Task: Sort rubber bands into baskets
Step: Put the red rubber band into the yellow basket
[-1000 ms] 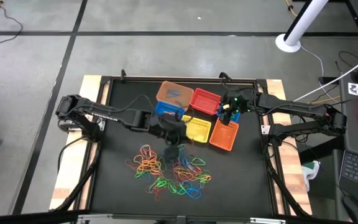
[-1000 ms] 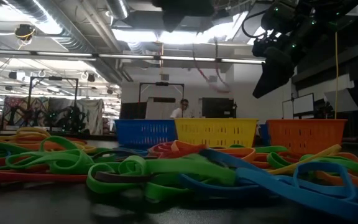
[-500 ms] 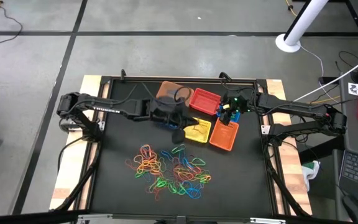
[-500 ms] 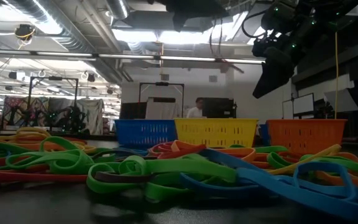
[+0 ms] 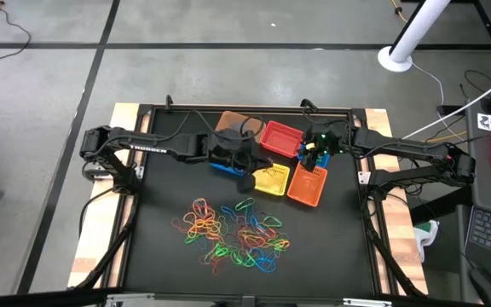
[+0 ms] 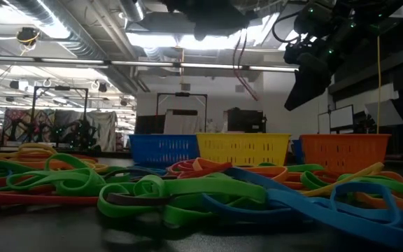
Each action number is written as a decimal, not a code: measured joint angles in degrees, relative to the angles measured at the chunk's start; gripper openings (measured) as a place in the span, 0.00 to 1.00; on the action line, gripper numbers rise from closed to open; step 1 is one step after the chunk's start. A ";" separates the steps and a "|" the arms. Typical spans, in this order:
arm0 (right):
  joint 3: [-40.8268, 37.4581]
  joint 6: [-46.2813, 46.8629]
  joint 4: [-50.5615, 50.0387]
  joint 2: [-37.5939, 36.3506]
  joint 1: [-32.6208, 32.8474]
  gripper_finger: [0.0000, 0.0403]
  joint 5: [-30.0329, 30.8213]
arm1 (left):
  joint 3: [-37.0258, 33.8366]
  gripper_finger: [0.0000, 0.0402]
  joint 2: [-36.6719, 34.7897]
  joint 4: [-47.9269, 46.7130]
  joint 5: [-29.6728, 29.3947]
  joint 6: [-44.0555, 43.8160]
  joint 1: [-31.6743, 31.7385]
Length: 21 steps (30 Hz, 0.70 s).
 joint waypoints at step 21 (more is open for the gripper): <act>0.00 0.00 0.00 0.00 0.00 0.42 0.00 | -0.07 0.22 8.09 -2.40 -4.96 3.98 1.07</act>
